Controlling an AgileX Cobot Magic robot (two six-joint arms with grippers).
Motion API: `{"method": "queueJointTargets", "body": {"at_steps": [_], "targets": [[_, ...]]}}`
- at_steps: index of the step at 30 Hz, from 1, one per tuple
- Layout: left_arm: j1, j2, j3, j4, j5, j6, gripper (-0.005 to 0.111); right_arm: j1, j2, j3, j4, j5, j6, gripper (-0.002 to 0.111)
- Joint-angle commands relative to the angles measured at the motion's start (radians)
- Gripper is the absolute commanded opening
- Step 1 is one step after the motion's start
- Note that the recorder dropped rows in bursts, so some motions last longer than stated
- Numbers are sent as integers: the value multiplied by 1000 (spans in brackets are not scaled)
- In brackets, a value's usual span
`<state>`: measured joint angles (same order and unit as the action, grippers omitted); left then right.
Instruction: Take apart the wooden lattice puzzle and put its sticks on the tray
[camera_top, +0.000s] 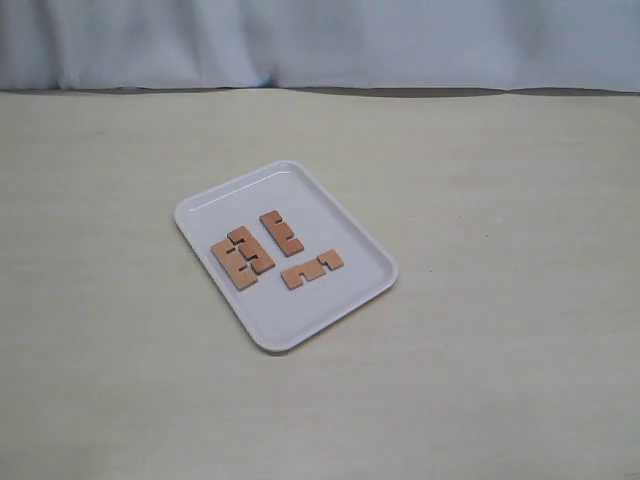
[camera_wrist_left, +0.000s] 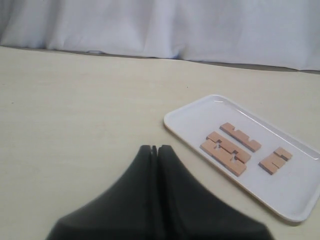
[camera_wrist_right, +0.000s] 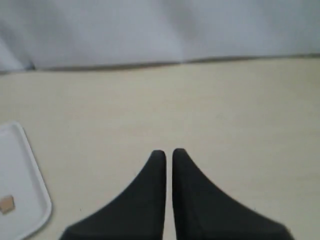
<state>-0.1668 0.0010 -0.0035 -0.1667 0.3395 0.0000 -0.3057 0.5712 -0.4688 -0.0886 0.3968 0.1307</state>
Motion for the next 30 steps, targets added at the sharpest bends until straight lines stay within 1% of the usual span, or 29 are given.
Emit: {"method": "queueJointTargets", "body": {"at_steps": [1, 4, 6, 10, 12, 15, 18, 20, 22, 24, 25, 26, 27, 28, 30], "targets": [[-9, -1, 4, -2, -10, 0, 0, -5, -217, 59, 72, -92, 2, 4], [-9, -1, 4, -2, -10, 0, 0, -5, -346, 68, 100, -98, -14, 4], [-9, -1, 4, -2, -10, 0, 0, 19, -418, 68, 100, -98, -46, 4], [-9, -1, 4, -2, -10, 0, 0, 120, -571, 80, 100, -100, -111, 4], [-9, -1, 4, -2, -10, 0, 0, 146, -571, 75, 104, -85, -111, 4], [-9, -1, 4, -2, -10, 0, 0, 153, -571, 75, 119, -94, -111, 4], [-9, -1, 4, -2, -10, 0, 0, 153, -571, 86, 225, -91, -51, 4], [-9, -1, 4, -2, -10, 0, 0, 153, -571, 148, 233, -168, -77, 4], [-9, -1, 4, -2, -10, 0, 0, 153, -571, 252, 230, -254, -93, 4], [-9, -1, 4, -2, -10, 0, 0, 153, -571, 370, 230, -344, -93, 4], [-9, -1, 4, -2, -10, 0, 0, 153, -571, 456, 230, -418, -93, 4], [-9, -1, 4, -2, -10, 0, 0, 153, -571, 469, 230, -447, -93, 4], [-9, -1, 4, -2, -10, 0, 0, 153, -571, 469, 230, -383, -95, 4], [-9, -1, 4, -2, -10, 0, 0, 153, -571, 469, 219, -359, -116, 4], [-9, -1, 4, -2, -12, 0, 0, 153, -571, 469, 218, -355, -131, 4]]}}
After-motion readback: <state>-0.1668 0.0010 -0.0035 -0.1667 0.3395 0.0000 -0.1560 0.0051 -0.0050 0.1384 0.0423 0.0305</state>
